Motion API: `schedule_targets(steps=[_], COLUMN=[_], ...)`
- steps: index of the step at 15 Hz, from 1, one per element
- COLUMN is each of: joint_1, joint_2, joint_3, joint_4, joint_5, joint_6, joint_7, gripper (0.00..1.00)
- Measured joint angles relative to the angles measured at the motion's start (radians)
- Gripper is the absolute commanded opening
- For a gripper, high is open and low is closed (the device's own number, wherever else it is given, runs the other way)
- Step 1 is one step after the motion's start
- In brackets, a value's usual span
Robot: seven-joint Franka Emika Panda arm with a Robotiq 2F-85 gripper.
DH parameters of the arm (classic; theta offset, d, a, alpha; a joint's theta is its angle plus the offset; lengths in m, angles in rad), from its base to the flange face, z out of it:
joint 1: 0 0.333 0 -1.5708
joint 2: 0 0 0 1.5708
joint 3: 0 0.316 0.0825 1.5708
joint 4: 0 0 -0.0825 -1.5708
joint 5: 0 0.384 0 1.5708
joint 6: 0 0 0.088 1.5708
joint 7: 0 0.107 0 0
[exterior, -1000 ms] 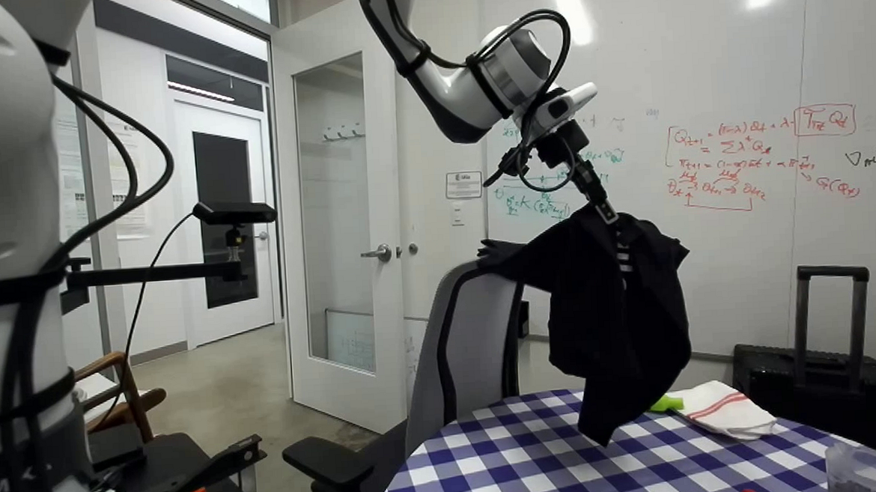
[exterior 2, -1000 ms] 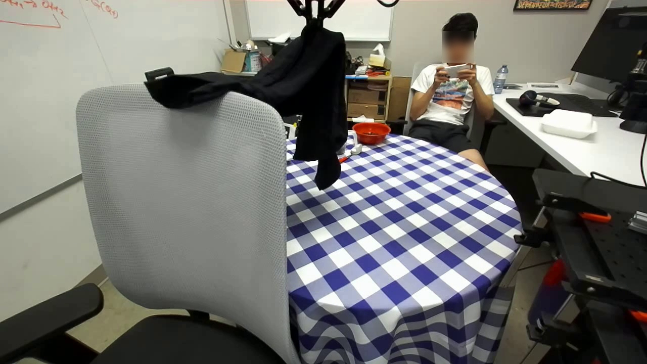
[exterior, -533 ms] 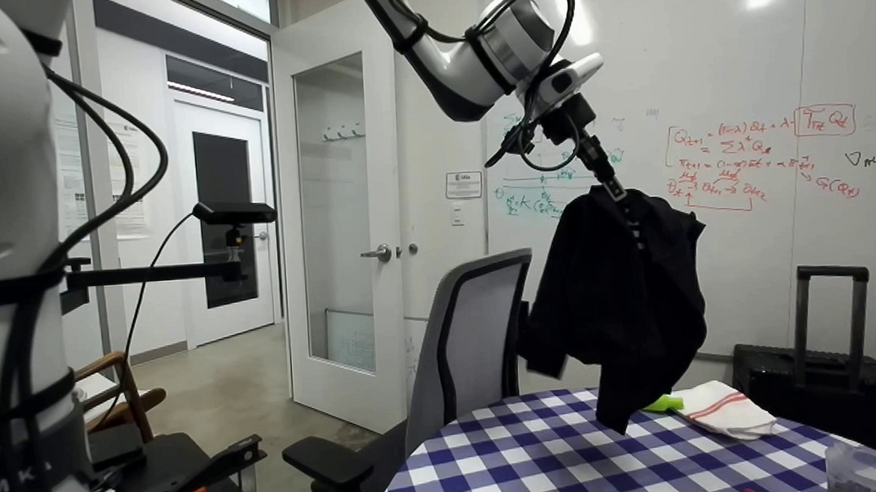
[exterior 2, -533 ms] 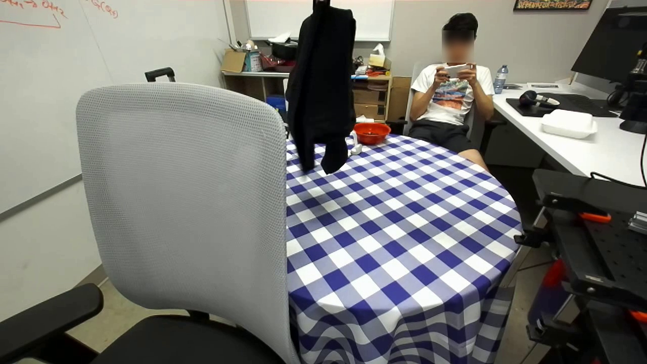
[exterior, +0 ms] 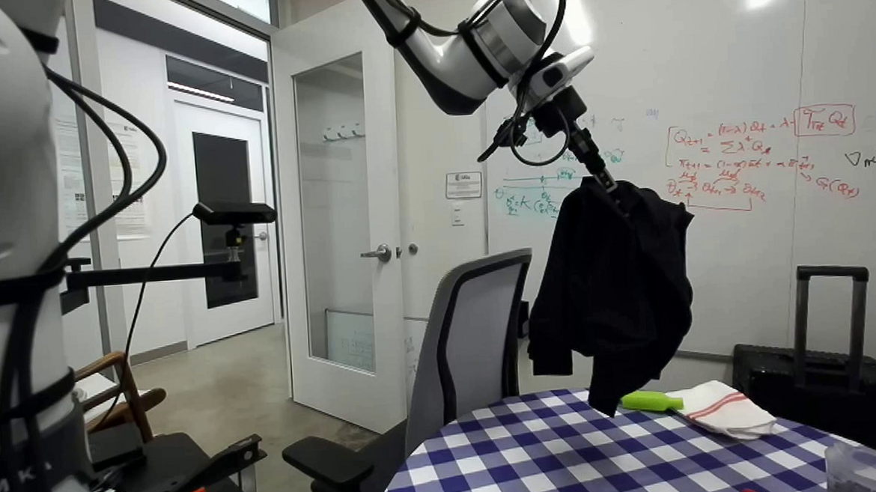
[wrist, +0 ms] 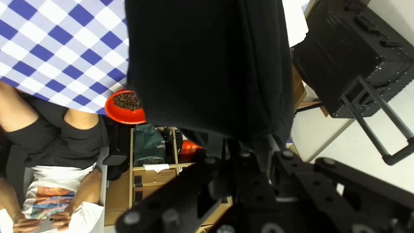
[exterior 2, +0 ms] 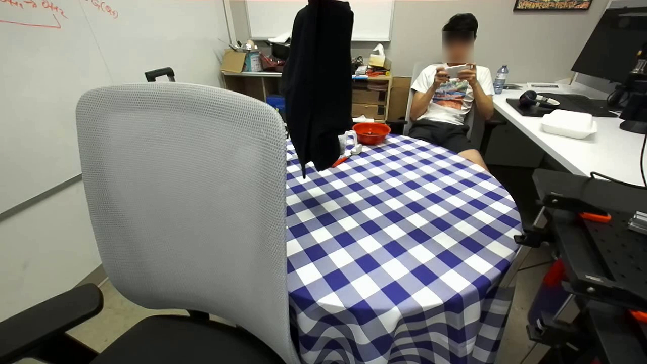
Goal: Put the black clothing on the table.
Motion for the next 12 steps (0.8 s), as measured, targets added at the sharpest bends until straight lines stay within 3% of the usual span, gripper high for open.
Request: schedule_targets(steps=[5,12], joint_1=[0.024,0.016], joint_2=[0.024,0.137], joint_3=[0.071,0.111], joint_4=[-0.017,-0.027], joint_5=[0.034,0.283], joint_6=[0.005,0.069], joint_7=[-0.001,-0.064], gripper=[0.04,0.03])
